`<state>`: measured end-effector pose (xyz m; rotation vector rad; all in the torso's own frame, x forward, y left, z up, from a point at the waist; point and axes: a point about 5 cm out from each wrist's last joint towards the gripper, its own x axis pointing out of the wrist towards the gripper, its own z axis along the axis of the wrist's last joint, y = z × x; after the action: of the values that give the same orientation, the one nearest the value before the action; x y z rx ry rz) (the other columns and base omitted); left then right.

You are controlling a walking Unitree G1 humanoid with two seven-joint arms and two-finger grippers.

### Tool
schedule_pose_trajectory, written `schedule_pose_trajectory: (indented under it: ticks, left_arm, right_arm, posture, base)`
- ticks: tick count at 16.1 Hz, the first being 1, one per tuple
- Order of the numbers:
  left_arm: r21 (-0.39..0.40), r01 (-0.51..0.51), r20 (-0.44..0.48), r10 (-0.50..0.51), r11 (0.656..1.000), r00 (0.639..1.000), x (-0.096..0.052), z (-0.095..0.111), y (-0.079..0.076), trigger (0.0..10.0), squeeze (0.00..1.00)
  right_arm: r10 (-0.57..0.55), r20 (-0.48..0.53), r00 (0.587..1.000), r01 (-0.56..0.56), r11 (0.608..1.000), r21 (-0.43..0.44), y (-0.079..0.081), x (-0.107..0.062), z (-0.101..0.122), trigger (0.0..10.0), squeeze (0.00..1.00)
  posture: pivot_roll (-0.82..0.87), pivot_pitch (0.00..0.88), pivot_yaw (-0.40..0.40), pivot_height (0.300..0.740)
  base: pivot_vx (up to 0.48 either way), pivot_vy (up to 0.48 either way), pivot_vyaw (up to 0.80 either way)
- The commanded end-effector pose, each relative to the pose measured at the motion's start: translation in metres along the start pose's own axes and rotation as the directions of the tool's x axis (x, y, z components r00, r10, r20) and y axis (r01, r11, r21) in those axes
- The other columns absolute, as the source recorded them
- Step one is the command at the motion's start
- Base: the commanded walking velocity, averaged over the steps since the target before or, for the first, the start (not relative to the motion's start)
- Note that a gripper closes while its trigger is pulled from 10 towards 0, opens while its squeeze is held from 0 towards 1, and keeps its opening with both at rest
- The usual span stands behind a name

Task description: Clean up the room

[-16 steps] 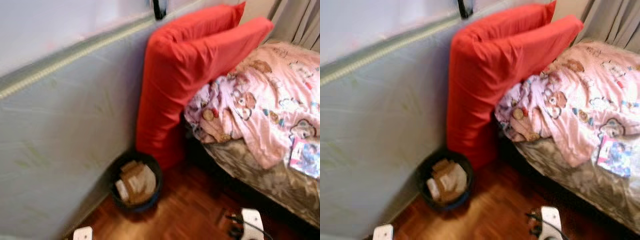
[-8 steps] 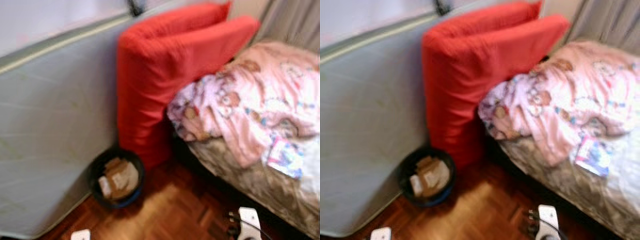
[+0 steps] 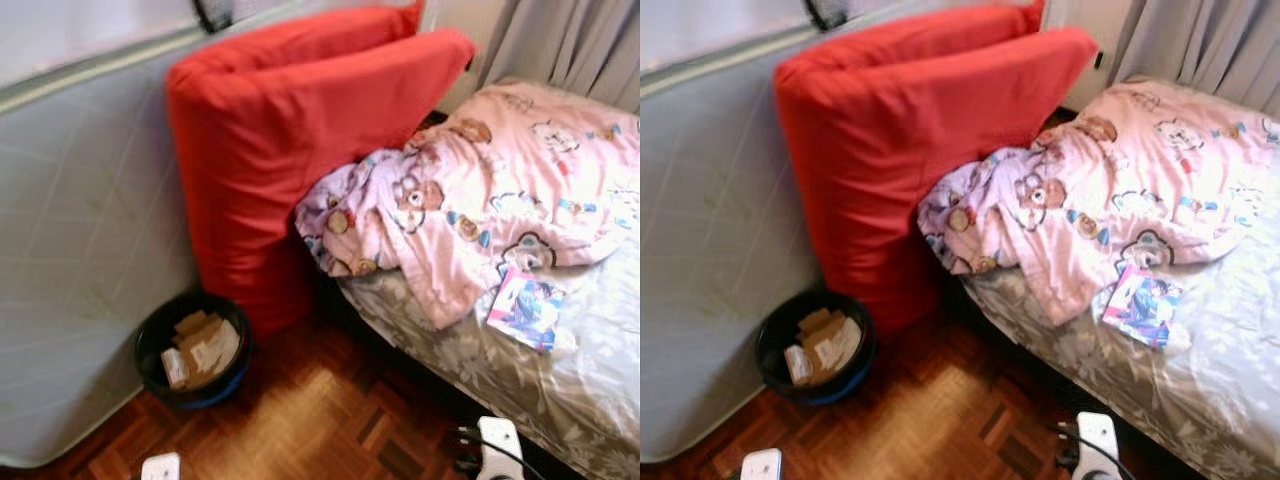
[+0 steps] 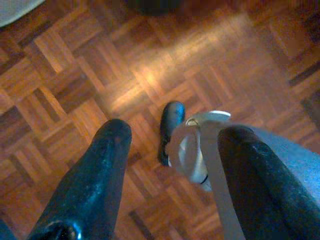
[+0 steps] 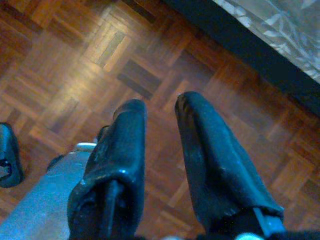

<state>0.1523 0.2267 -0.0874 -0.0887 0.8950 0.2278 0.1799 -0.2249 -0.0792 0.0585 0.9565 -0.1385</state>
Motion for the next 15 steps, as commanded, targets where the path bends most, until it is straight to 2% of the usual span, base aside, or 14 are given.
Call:
schedule_pose_trajectory:
  ticks: [1,5,6,7,8,15]
  left_arm:
    - [0.155,0.038,-0.079,-0.026,0.987,0.997,0.005,0.013,0.005,10.0,0.0]
    - [0.133,0.038,-0.084,-0.027,0.99,0.996,0.005,0.011,0.004,10.0,0.0]
    - [0.093,0.037,-0.093,-0.029,0.995,0.995,0.005,0.009,0.004,10.0,0.0]
    - [0.006,0.035,-0.105,-0.034,0.999,0.994,0.004,0.005,0.003,10.0,0.0]
    - [-0.045,0.022,-0.11,-0.027,0.999,0.994,0.004,0.003,0.002,10.0,0.0]
    - [-0.086,-0.008,-0.09,0.0,0.996,0.996,0.003,0.001,0.001,10.0,0.0]
  right_arm:
    - [0.073,-0.06,0.996,-0.065,0.99,0.127,-0.03,-0.012,-0.027,10.0,0.0]
    - [0.076,-0.06,0.995,-0.068,0.99,0.126,-0.03,-0.012,-0.029,10.0,0.0]
    - [0.076,-0.06,0.995,-0.068,0.99,0.124,-0.03,-0.012,-0.029,10.0,0.0]
    - [0.075,-0.056,0.996,-0.067,0.989,0.129,-0.03,-0.012,-0.029,10.0,0.0]
    - [0.08,-0.059,0.995,-0.069,0.984,0.163,-0.03,-0.013,-0.03,10.0,0.0]
    - [0.052,-0.042,0.998,-0.046,0.988,0.145,-0.033,-0.013,-0.03,10.0,0.0]
  posture:
    - [0.04,0.0,0.006,0.74]
    - [0.03,0.0,0.004,0.74]
    - [0.03,0.0,0.004,0.74]
    - [0.03,0.0,-0.001,0.74]
    - [0.03,0.0,-0.007,0.74]
    - [0.04,0.0,-0.018,0.74]
  base:
    - [0.0,-0.289,0.0]
    - [0.0,-0.281,0.0]
    - [0.0,0.0,0.0]
    - [0.0,0.0,0.0]
    - [0.0,0.0,0.0]
    - [0.0,0.0,0.0]
